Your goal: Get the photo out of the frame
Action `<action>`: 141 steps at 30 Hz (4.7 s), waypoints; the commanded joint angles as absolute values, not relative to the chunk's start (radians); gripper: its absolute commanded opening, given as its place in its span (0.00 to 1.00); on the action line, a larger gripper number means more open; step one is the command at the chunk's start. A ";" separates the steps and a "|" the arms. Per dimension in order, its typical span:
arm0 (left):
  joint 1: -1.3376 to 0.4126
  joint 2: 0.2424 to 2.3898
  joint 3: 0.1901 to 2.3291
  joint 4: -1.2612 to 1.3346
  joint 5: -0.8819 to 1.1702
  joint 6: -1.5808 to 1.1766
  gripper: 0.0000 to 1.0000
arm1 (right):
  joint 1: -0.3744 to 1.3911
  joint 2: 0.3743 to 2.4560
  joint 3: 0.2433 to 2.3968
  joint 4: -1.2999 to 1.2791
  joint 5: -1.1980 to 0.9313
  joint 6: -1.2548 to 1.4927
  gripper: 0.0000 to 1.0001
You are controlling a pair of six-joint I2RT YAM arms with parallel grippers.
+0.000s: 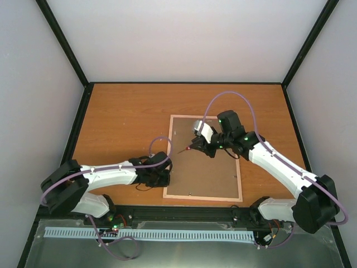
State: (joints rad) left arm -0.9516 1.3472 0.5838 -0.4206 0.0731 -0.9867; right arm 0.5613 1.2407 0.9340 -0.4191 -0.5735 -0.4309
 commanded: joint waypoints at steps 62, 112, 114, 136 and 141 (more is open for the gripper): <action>-0.959 1.301 0.485 -0.169 -0.008 -0.987 0.01 | 0.816 1.519 1.084 -0.532 -0.277 -0.438 0.03; -0.657 1.324 0.811 -0.363 -0.120 -0.662 0.58 | 0.500 1.343 1.054 -0.494 -0.320 -0.378 0.03; -0.718 1.267 0.787 -0.345 -0.125 -0.630 0.97 | 0.494 1.339 1.050 -0.488 -0.328 -0.375 0.03; -0.548 1.087 0.746 -0.390 -0.181 -0.822 1.00 | 0.477 1.335 1.038 -0.473 -0.328 -0.373 0.03; -0.553 1.163 0.709 -0.383 -0.027 -0.895 0.84 | 0.465 1.320 1.036 -0.469 -0.330 -0.372 0.03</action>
State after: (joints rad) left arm -0.5499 1.1210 0.7021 -0.4126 -0.1967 -0.8478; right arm 0.4808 1.3605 1.0424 -0.5026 -0.3222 -0.3767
